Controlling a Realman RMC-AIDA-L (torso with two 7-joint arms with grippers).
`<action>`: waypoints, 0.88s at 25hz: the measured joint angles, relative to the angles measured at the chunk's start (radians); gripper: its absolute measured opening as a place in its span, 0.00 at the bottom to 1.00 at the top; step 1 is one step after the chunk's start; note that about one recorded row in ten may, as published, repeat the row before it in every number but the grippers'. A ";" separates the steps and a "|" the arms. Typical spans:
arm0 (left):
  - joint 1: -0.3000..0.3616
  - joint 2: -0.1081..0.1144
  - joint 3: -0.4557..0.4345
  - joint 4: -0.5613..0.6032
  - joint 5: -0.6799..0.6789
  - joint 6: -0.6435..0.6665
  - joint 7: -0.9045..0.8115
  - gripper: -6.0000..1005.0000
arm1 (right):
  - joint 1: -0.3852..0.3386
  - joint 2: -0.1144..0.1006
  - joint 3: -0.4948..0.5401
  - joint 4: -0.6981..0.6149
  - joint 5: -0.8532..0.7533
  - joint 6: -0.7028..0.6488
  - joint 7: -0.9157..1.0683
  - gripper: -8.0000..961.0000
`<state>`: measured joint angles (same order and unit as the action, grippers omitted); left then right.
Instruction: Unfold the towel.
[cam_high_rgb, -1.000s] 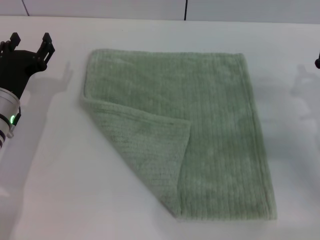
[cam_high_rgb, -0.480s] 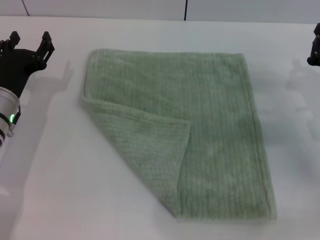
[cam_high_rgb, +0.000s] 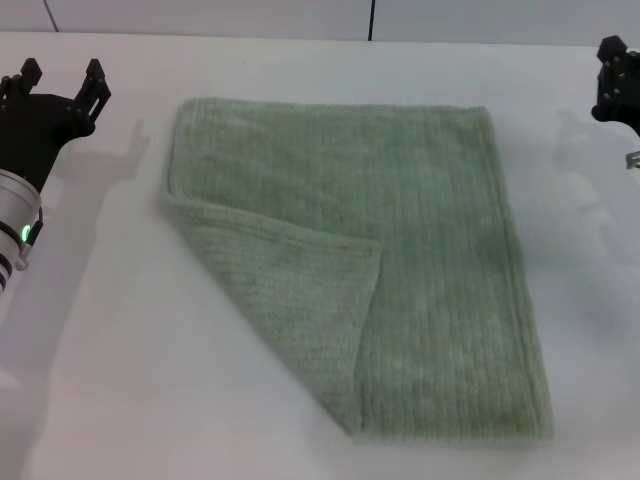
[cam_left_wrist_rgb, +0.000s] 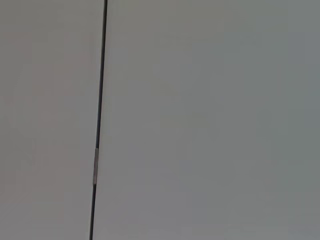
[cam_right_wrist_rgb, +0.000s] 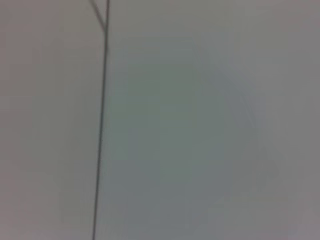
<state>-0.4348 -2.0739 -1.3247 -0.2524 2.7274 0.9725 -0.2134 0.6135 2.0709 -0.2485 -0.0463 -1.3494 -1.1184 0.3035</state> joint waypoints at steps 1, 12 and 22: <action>-0.001 0.000 0.000 0.001 0.000 0.000 0.000 0.78 | 0.006 -0.001 0.000 -0.003 -0.011 0.010 0.002 0.01; -0.002 0.002 -0.001 0.004 0.000 0.000 0.003 0.78 | 0.041 -0.001 -0.001 -0.132 -0.263 0.055 0.279 0.01; -0.002 0.002 -0.001 0.005 0.000 0.000 0.003 0.78 | 0.010 0.007 -0.264 -0.363 -0.352 0.046 0.672 0.01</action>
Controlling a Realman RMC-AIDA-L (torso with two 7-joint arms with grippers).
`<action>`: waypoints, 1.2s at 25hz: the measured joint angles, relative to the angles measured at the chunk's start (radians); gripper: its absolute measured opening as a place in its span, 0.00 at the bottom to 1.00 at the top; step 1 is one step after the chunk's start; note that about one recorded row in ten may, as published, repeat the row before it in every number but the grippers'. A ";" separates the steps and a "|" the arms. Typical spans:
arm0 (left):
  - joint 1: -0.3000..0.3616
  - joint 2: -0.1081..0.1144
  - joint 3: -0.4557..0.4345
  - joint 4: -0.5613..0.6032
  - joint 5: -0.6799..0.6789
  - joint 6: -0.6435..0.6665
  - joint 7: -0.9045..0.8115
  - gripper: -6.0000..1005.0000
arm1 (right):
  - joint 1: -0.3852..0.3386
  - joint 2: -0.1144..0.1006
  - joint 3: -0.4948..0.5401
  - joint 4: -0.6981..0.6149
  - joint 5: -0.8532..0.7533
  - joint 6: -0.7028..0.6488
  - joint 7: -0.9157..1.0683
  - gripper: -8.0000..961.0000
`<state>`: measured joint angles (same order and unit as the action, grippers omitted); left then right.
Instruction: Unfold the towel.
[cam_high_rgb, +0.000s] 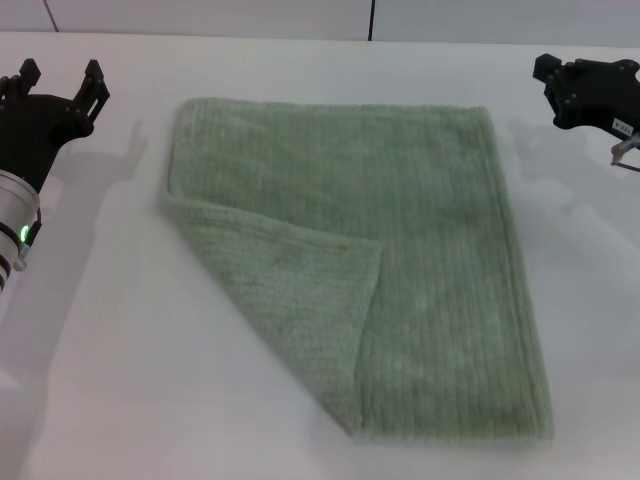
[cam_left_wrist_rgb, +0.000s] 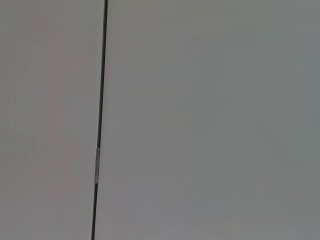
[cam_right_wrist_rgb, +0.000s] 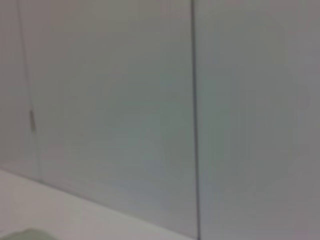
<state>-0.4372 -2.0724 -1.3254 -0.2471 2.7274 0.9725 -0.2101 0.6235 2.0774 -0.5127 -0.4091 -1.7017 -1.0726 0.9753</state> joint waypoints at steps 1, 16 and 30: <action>0.000 0.000 0.000 0.000 0.000 0.000 0.000 0.78 | -0.008 0.000 -0.037 -0.029 0.000 -0.001 0.041 0.01; -0.003 0.000 0.000 -0.003 0.000 0.000 0.000 0.78 | -0.097 -0.003 -0.388 -0.451 -0.232 -0.005 0.722 0.01; -0.003 0.000 0.003 -0.011 0.000 0.000 -0.008 0.78 | 0.007 -0.019 -0.409 -0.538 -0.524 -0.083 1.043 0.01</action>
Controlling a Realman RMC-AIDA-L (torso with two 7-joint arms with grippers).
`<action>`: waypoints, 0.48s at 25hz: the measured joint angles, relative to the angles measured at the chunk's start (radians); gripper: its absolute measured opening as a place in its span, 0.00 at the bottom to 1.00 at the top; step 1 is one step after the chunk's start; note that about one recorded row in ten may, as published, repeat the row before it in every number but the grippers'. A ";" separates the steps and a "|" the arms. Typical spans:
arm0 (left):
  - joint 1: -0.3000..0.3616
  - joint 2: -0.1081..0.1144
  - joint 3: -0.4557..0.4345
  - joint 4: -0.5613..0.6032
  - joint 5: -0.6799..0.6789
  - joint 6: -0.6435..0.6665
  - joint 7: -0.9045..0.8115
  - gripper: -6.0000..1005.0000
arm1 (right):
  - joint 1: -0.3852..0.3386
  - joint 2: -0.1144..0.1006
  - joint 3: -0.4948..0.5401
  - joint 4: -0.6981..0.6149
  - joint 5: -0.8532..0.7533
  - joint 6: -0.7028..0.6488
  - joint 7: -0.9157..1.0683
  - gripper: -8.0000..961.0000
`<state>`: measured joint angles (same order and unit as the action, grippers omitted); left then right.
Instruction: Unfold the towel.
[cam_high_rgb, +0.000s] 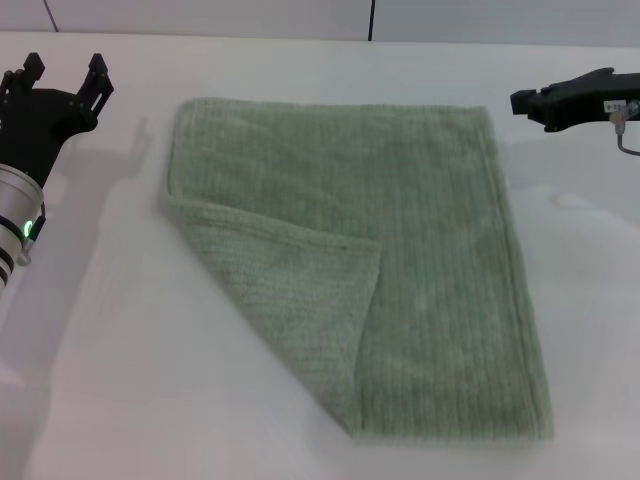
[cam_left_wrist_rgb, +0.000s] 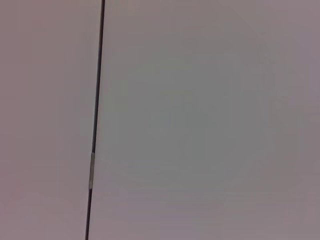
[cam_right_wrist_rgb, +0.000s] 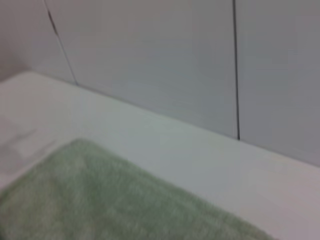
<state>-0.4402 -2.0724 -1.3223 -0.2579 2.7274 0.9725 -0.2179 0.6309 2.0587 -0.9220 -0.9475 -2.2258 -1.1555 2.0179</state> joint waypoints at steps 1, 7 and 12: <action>0.000 0.000 0.001 0.000 0.000 0.000 0.000 0.78 | 0.011 -0.002 -0.006 0.002 -0.021 -0.004 0.015 0.01; 0.004 -0.001 0.005 -0.002 0.000 0.004 -0.002 0.78 | 0.081 -0.005 -0.015 0.049 -0.142 -0.006 0.051 0.01; 0.008 -0.003 0.005 -0.002 0.000 0.015 -0.002 0.78 | 0.154 -0.027 -0.008 0.149 -0.195 -0.002 0.052 0.01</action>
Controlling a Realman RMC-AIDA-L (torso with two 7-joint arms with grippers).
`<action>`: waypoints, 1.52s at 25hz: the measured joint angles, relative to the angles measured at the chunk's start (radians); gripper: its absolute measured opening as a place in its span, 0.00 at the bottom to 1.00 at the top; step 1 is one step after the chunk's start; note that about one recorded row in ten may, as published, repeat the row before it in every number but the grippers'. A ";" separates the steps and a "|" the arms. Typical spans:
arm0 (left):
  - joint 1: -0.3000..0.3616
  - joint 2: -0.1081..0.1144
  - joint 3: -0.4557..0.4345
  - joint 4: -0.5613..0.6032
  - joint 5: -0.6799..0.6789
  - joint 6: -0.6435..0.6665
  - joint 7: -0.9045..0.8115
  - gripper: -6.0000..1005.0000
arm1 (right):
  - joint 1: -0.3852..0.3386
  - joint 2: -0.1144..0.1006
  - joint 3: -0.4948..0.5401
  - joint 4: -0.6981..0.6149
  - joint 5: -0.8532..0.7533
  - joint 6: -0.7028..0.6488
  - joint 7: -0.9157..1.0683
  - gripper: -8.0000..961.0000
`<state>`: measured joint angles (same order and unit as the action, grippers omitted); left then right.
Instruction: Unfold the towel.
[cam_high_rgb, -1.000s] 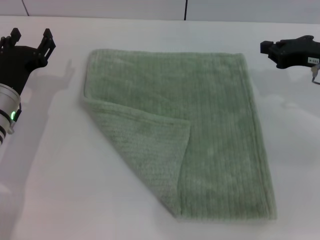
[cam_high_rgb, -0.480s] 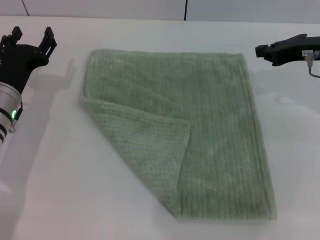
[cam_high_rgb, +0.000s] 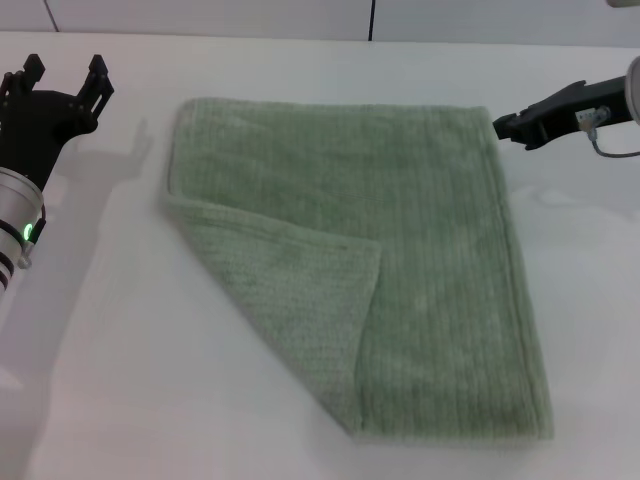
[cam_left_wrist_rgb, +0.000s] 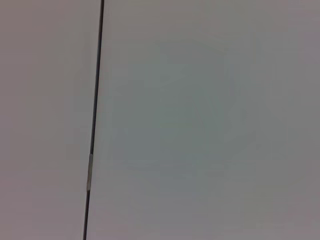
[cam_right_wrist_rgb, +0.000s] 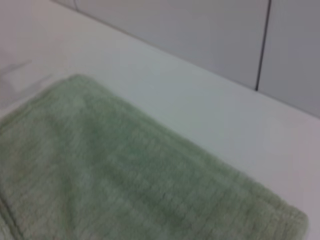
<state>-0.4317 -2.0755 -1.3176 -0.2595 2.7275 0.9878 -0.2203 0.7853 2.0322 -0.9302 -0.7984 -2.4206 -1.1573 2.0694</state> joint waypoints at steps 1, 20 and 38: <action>0.000 0.000 0.000 0.000 0.000 0.001 0.000 0.78 | 0.013 -0.005 0.002 0.021 -0.007 0.001 0.000 0.01; 0.003 -0.003 0.004 0.000 0.002 0.002 -0.032 0.78 | 0.152 -0.040 -0.007 0.276 -0.075 0.150 -0.005 0.01; 0.007 -0.003 0.029 0.000 0.006 0.002 -0.040 0.78 | 0.178 -0.025 -0.034 0.366 -0.083 0.250 -0.012 0.01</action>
<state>-0.4244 -2.0785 -1.2887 -0.2592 2.7330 0.9893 -0.2606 0.9634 2.0073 -0.9646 -0.4320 -2.5034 -0.9073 2.0574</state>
